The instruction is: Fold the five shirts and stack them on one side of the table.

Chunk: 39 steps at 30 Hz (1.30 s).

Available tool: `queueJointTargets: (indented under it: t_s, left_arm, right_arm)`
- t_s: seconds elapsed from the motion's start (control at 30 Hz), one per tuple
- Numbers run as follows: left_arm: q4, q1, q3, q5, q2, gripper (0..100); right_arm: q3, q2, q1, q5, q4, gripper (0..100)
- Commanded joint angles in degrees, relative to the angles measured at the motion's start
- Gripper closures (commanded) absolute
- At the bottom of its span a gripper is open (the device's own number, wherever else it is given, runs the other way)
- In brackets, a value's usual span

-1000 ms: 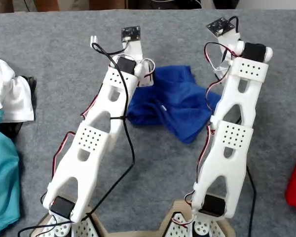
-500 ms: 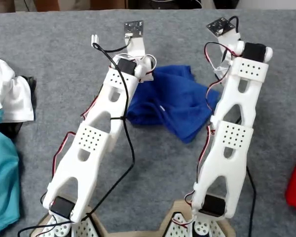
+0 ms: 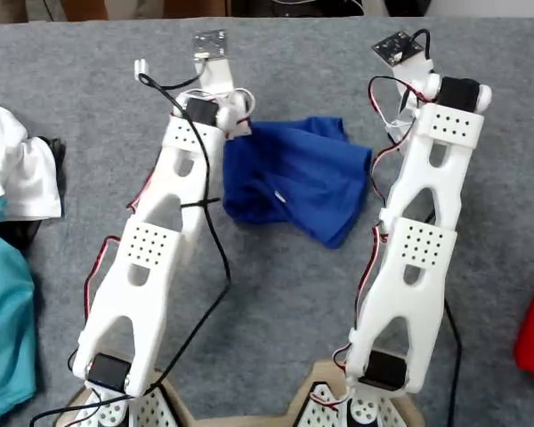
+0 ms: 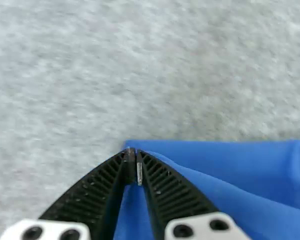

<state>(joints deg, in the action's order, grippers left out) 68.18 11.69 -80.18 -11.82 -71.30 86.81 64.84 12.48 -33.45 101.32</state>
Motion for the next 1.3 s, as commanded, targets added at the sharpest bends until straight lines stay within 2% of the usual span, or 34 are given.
queueJointTargets:
  t_s: [0.0,0.27,0.47,0.67,0.83,0.97,1.13,1.27]
  left_arm:
    - [-1.2,-3.2,-0.4,0.4,1.2,98]
    - [-1.3,-5.9,-0.4,0.1,1.5,98]
    - [-0.4,-5.2,-0.4,0.0,1.5,98]
    - [10.6,-0.4,-6.0,0.3,2.0,98]
    - [18.0,2.6,-10.9,0.0,1.9,92]
    - [17.5,4.1,-10.9,0.0,1.8,88]
    - [11.4,3.5,-8.1,0.0,0.1,88]
    - [10.9,2.9,-7.8,0.0,-0.7,88]
  right_arm:
    - [-0.1,-5.1,0.3,-0.7,-0.5,98.2]
    - [-0.1,-5.1,0.3,-0.7,-0.5,98.2]
    - [-0.1,-5.1,-0.2,-0.7,0.0,97.1]
    - [-2.9,-5.4,-4.4,-0.7,0.7,80.1]
    - [-5.5,-5.1,-7.4,-0.3,0.4,80.2]
    - [-5.2,-5.5,-6.8,-0.6,0.3,81.4]
    - [-5.2,-5.4,-5.9,-0.7,-0.5,81.4]
    - [-5.2,-5.1,-5.9,-0.7,-0.5,81.4]
